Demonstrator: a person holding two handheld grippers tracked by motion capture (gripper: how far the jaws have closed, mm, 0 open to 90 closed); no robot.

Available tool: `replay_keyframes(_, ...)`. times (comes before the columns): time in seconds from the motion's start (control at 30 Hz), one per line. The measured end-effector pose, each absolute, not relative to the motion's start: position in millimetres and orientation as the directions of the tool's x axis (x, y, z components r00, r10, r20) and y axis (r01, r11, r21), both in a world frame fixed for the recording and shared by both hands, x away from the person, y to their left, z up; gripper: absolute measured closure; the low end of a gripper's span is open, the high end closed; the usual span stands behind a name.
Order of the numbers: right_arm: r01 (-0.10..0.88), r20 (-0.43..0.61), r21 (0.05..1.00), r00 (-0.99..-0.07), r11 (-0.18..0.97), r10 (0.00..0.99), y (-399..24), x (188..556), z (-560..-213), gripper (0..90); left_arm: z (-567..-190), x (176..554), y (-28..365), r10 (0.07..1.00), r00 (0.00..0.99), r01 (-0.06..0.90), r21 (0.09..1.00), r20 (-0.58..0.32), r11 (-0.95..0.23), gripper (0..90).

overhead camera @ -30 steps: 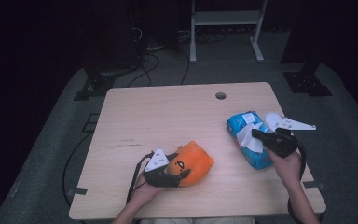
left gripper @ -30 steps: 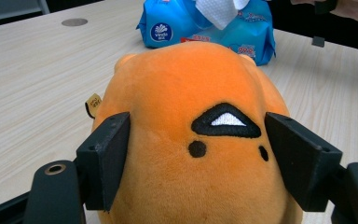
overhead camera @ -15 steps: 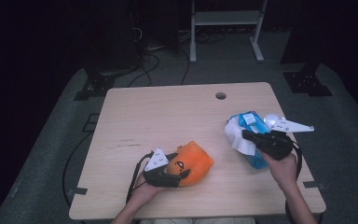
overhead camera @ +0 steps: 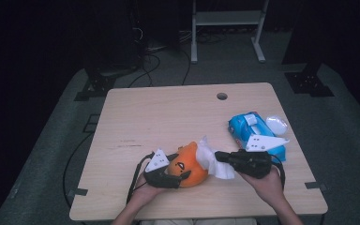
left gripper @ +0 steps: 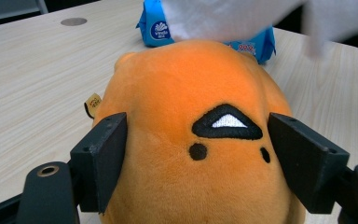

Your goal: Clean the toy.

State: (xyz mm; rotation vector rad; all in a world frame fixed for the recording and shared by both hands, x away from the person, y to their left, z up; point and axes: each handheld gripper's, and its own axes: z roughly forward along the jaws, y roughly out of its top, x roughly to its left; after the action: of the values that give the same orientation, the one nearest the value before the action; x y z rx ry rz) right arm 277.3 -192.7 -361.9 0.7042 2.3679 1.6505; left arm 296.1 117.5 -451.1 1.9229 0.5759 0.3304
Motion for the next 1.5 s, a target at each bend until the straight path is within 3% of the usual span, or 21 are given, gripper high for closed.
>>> replay_keyframes(0.27, 0.335, 0.185, 0.878, -0.896, 0.343, 0.404, -171.0, 288.6, -379.5, 89.1, -451.7, 296.1, 116.5, 0.531, 0.847, 0.237, 0.915, -0.03, -0.327, 22.2)
replay_keyframes(0.6, 0.331, 0.107, 0.865, -0.856, 0.377, 0.505, -155.6, 321.6, -406.9, 86.8, -452.5, 296.5, 116.3, 0.529, 0.848, 0.24, 0.916, -0.036, -0.322, 21.6)
replay_keyframes(0.77, 0.318, 0.093, 0.875, -0.85, 0.366, 0.518, -155.7, 325.5, -411.7, 69.9, -452.5, 296.5, 116.0, 0.526, 0.85, 0.238, 0.914, -0.033, -0.327, 21.6)
replay_keyframes(0.93, 0.356, 0.152, 0.866, -0.857, 0.351, 0.493, -154.8, 334.8, -418.7, 57.8, -452.6, 296.6, 115.3, 0.516, 0.856, 0.236, 0.91, -0.029, -0.34, 21.7)
replay_keyframes(1.07, 0.388, 0.204, 0.859, -0.857, 0.334, 0.473, -154.1, 340.2, -425.0, 54.5, -452.6, 296.8, 116.0, 0.502, 0.865, 0.231, 0.903, -0.019, -0.362, 21.7)
replay_keyframes(1.27, 0.422, 0.248, 0.844, -0.855, 0.331, 0.456, -152.0, 341.1, -435.1, 55.3, -451.8, 295.4, 115.0, 0.489, 0.872, 0.219, 0.893, 0.002, -0.393, 20.2)
replay_keyframes(1.4, 0.415, 0.229, 0.841, -0.855, 0.348, 0.465, -147.9, 337.2, -440.0, 62.0, -446.6, 291.3, 116.3, 0.502, 0.865, 0.222, 0.885, 0.015, -0.409, 11.9)
replay_keyframes(1.5, 0.402, 0.201, 0.84, -0.854, 0.363, 0.48, -146.7, 333.2, -437.9, 67.5, -447.2, 289.5, 118.5, 0.498, 0.867, 0.218, 0.882, 0.021, -0.418, 11.1)
